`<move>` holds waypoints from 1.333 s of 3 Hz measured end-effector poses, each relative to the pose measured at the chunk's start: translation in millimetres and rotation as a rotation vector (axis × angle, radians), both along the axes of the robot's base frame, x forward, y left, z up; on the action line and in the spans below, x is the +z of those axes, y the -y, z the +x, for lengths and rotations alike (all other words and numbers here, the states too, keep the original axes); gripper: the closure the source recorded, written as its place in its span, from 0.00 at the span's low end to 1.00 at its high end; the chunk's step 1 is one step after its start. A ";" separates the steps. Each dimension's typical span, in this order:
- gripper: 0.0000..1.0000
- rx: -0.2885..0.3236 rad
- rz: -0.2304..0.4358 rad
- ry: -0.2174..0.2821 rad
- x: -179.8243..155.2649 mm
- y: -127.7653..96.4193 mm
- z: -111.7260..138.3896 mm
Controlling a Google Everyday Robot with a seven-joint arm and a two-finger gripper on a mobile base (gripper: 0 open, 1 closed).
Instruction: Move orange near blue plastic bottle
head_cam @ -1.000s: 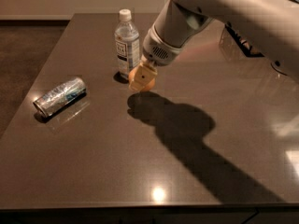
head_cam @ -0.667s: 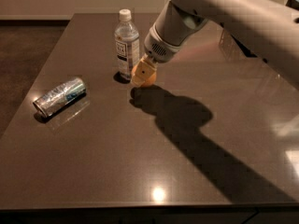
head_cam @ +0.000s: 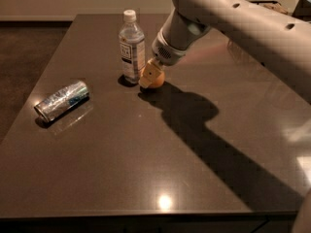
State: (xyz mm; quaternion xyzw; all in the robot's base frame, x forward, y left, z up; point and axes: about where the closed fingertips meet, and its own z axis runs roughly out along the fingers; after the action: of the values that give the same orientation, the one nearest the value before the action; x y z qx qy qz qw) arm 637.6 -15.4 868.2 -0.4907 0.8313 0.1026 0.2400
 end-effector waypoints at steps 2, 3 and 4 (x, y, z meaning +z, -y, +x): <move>0.38 -0.019 -0.004 0.003 -6.3 4.8 7.5; 0.15 -0.016 -0.005 0.001 -7.6 3.6 7.2; 0.00 -0.014 -0.006 -0.001 -9.0 2.4 6.9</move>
Offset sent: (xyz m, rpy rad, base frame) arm 0.0072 -0.0056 -0.0046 -0.0033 -0.0051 -0.0195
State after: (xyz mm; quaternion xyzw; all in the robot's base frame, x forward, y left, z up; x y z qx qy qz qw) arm 644.5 -17.7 859.2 -0.4855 0.8351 0.0987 0.2388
